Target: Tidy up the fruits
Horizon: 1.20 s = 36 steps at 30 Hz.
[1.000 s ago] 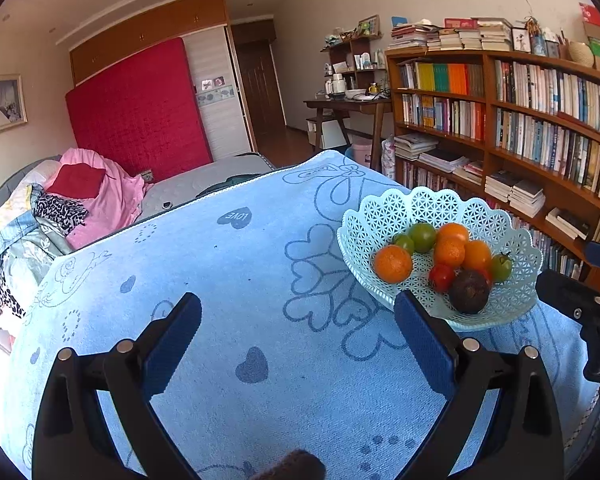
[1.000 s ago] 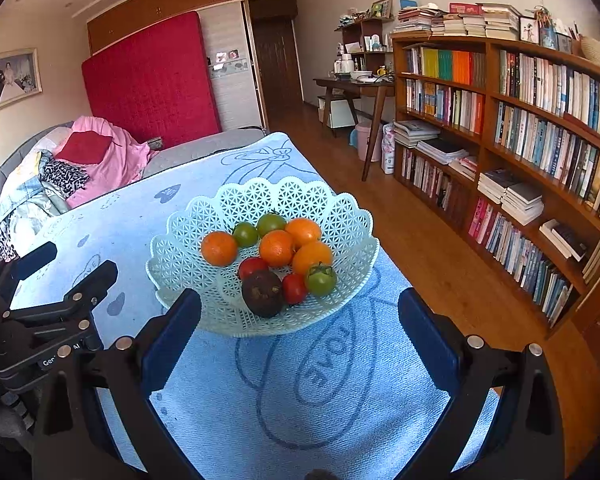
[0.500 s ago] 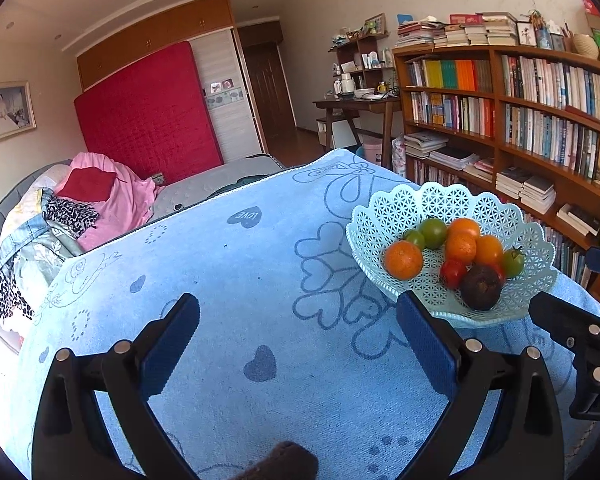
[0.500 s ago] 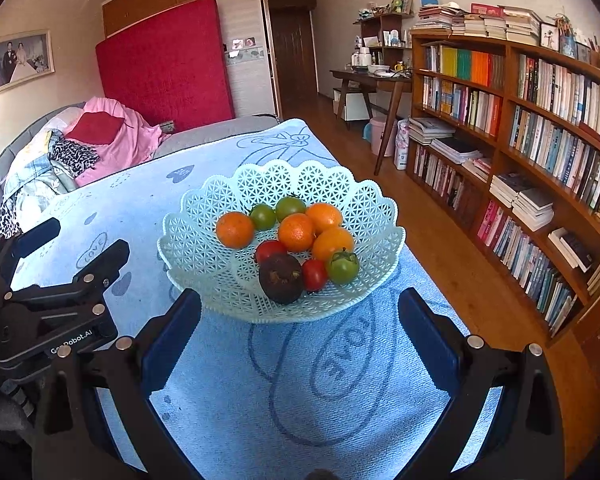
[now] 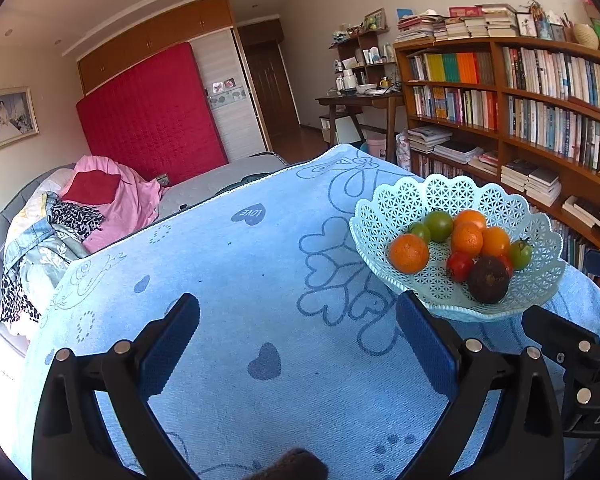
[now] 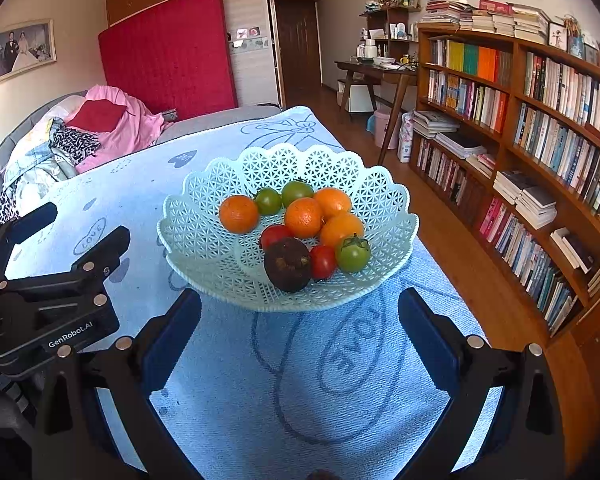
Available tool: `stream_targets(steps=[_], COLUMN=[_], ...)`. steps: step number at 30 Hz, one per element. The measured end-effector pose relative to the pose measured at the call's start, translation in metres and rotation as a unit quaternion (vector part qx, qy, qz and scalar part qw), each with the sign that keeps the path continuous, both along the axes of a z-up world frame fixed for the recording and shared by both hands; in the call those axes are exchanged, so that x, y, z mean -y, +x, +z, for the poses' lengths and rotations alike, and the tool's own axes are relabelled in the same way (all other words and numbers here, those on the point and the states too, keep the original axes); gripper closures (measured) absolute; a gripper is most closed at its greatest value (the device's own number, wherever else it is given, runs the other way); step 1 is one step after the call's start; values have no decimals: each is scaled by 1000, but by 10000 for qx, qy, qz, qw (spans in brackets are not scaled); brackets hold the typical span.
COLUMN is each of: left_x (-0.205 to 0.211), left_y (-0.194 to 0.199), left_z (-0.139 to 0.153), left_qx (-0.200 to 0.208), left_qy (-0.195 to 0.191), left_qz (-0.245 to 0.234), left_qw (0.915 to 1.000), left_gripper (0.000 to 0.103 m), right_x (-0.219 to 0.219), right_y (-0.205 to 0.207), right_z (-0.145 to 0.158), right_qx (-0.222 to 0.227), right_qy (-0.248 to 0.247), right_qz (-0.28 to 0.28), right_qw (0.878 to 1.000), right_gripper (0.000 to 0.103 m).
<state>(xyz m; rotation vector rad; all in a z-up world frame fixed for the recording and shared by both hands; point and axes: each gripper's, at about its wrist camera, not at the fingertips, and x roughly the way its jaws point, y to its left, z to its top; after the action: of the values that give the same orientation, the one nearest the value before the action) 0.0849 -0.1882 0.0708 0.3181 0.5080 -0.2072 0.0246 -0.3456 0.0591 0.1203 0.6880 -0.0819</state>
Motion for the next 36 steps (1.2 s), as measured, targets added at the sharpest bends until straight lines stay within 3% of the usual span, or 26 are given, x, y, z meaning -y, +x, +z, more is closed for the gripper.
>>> stream_targets(steps=[36], left_x=[11], left_y=[-3], left_z=[-11], left_qx=[95], left_qy=[379], left_qz=[-59], left_qw=[9992], left_gripper=[5], right_x=[-3], right_y=[4], right_z=[-7], right_qx=[-81], right_qy=[-21], right_qz=[13], right_qw=[10000], right_gripper=[3])
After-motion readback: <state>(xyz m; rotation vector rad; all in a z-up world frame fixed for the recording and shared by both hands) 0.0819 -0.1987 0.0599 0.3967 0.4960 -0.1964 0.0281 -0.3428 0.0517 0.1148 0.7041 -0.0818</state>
